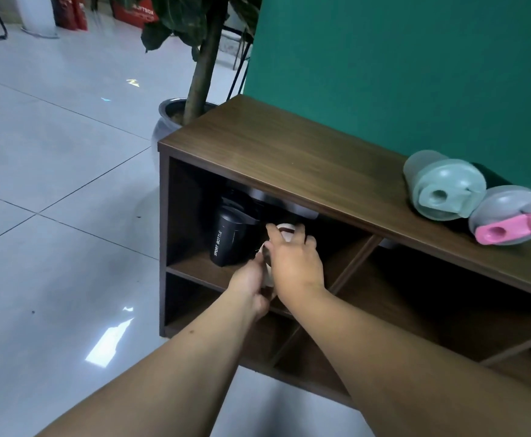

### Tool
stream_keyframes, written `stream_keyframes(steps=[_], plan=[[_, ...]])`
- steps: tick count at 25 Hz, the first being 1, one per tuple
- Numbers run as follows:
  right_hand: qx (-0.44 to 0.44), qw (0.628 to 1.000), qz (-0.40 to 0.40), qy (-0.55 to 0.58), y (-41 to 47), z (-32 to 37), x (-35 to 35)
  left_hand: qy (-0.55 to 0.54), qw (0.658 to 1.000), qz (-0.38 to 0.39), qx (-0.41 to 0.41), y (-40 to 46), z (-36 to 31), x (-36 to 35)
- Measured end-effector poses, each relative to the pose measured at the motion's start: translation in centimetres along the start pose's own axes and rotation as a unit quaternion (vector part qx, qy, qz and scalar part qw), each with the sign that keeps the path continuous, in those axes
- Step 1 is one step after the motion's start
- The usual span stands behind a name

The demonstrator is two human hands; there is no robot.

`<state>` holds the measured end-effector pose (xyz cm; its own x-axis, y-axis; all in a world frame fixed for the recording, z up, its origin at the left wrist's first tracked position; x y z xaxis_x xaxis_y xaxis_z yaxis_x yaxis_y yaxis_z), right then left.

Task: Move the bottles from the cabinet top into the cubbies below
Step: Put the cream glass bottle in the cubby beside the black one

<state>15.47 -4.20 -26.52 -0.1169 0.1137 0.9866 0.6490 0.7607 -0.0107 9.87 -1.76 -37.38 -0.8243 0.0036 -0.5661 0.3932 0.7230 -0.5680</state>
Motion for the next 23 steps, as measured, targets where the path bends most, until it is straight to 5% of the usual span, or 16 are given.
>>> stream_keyframes(steps=[11, 16, 18, 21, 23], plan=[[-0.040, 0.998, 0.011, 0.054, 1.9, 0.1, -0.7, -0.095, 0.995, -0.013, -0.009, 0.2, 0.2, -0.1], [-0.024, 0.992, -0.015, 0.120, -5.3, -2.7, 3.0, 0.025, 0.997, 0.062, -0.029, -7.1, 0.2, -1.4], [0.021, 0.983, -0.080, 0.165, -8.9, -5.5, 6.2, 0.099, 0.990, 0.077, -0.058, -10.5, -0.4, -2.1], [0.010, 0.932, -0.286, 0.224, -11.9, -12.3, 13.2, 0.161, 0.976, 0.109, -0.098, -15.2, -1.5, -5.0], [-0.020, 0.916, -0.326, 0.235, -11.6, -16.2, 17.0, 0.179, 0.965, 0.143, -0.127, -18.4, -2.4, -8.0]])
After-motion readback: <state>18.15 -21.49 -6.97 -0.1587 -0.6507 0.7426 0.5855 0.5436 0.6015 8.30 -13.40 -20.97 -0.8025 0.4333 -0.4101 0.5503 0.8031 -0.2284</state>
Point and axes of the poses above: each hand's wrist, its own y-axis towards the middle knuckle, its own x-axis out of the back of the hand, z = x × y, the point moved 7 cm from there along y, towards the middle knuckle, and after that the axes turned 12 degrees about -x, right-handed, at the moved point
